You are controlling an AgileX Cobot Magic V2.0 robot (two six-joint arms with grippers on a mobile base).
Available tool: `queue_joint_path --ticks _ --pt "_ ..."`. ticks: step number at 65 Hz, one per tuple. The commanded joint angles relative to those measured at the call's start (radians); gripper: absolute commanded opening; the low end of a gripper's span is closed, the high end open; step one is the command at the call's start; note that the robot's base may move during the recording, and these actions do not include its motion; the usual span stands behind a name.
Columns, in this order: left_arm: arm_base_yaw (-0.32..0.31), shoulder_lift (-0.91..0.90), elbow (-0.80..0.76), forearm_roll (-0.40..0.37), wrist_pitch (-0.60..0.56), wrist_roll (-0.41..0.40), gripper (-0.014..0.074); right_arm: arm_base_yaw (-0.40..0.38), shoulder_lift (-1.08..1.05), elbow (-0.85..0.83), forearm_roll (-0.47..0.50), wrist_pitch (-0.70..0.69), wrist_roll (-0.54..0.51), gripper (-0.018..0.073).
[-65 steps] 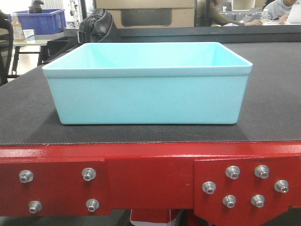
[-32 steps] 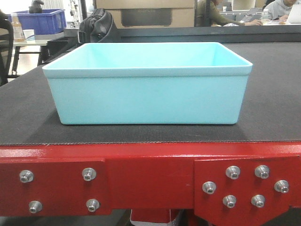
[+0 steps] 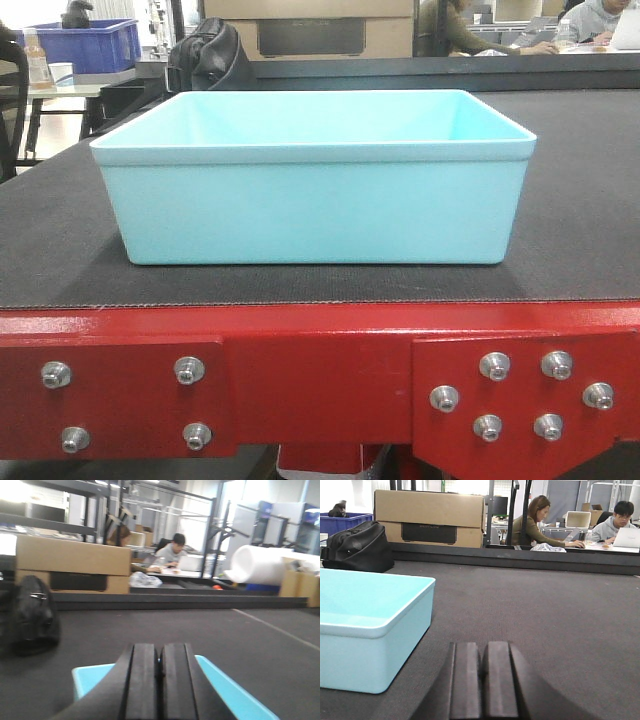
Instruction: Fetch blue bin and place on conveyor start
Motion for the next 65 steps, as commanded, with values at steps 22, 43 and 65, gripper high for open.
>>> queue_joint_path --ticks 22,43,65 --pt "0.393 -0.211 0.296 0.142 -0.008 0.001 -0.0111 -0.004 -0.003 0.000 -0.007 -0.023 -0.005 -0.0162" --pt "0.451 -0.442 0.531 0.142 -0.011 0.001 -0.0111 -0.004 -0.003 0.000 -0.007 -0.023 -0.005 -0.0162" --pt "0.444 -0.512 0.578 0.140 0.035 0.001 -0.0111 -0.004 -0.003 0.000 -0.007 -0.023 -0.005 -0.0162"
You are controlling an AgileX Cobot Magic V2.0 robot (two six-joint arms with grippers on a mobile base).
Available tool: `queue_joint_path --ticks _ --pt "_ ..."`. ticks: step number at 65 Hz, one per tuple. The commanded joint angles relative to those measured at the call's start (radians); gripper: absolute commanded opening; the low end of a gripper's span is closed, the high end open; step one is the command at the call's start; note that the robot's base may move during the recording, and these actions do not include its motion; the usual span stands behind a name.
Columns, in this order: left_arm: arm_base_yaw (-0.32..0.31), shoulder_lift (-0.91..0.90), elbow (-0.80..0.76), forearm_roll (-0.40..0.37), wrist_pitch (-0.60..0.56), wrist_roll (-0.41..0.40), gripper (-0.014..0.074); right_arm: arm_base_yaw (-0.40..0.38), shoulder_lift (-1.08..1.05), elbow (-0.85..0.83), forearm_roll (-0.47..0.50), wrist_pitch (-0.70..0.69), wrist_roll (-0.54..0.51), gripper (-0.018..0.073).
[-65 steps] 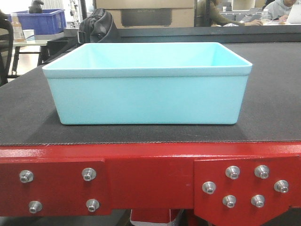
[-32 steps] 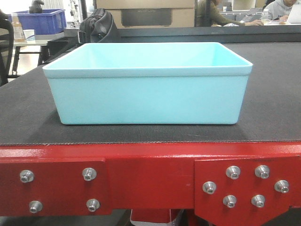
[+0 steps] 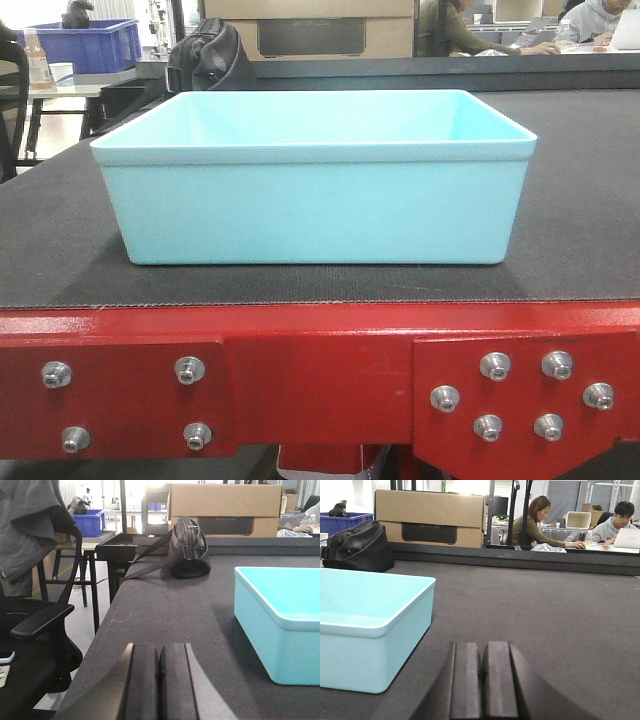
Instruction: Fetch blue bin and place on conveyor start
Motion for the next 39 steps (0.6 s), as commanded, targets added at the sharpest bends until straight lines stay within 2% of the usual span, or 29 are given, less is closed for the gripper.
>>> queue_joint_path --ticks 1,39 --pt "-0.008 -0.007 -0.001 0.003 -0.009 0.001 -0.0111 -0.004 -0.003 0.000 -0.007 -0.023 -0.002 -0.0162" --pt "-0.008 -0.007 -0.001 0.003 -0.009 0.001 -0.0111 -0.004 -0.003 0.000 -0.007 -0.023 -0.002 -0.0162"
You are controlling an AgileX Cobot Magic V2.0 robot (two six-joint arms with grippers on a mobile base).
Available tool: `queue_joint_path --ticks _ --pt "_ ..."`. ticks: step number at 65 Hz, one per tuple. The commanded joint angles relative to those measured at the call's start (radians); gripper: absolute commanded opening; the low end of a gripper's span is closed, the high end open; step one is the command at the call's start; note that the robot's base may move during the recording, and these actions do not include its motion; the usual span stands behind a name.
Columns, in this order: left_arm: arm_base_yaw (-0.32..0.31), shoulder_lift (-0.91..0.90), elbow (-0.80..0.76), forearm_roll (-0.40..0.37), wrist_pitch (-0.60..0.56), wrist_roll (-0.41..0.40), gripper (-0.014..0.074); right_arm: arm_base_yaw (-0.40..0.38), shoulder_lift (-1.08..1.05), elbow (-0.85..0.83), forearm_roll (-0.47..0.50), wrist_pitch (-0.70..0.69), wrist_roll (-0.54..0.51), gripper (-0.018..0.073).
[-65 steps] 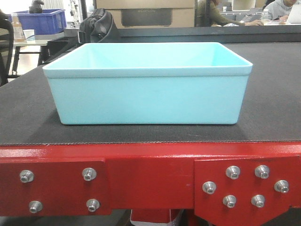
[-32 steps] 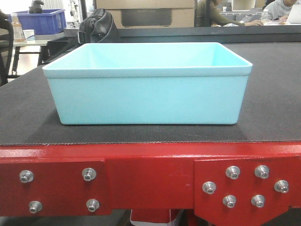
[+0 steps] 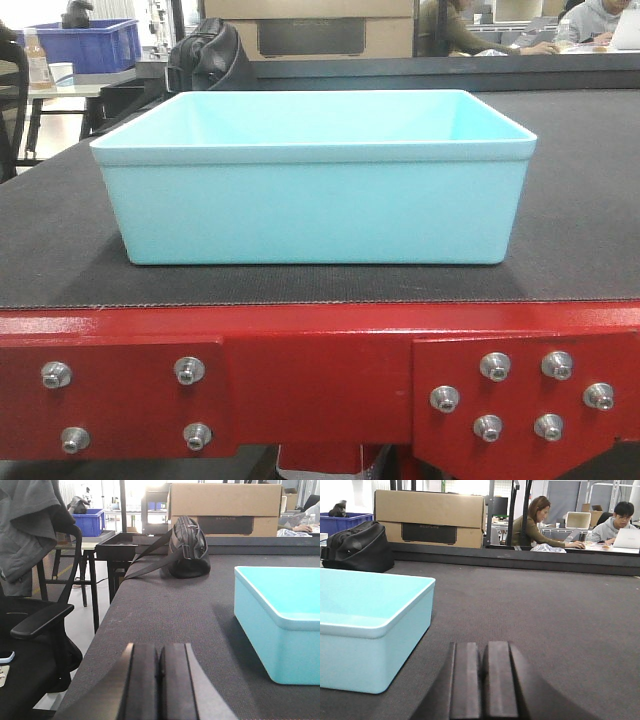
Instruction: Fetch blue bin and place on conveyor start
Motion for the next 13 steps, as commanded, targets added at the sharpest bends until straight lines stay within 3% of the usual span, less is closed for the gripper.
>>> queue_joint_path --ticks 1,13 --pt "-0.008 -0.005 -0.001 0.003 -0.010 0.001 -0.0111 -0.004 -0.003 0.000 -0.007 -0.023 -0.002 -0.0162" --pt "-0.008 -0.005 -0.001 0.003 -0.010 0.001 -0.0111 -0.004 -0.003 0.000 -0.007 -0.023 -0.002 -0.0162"
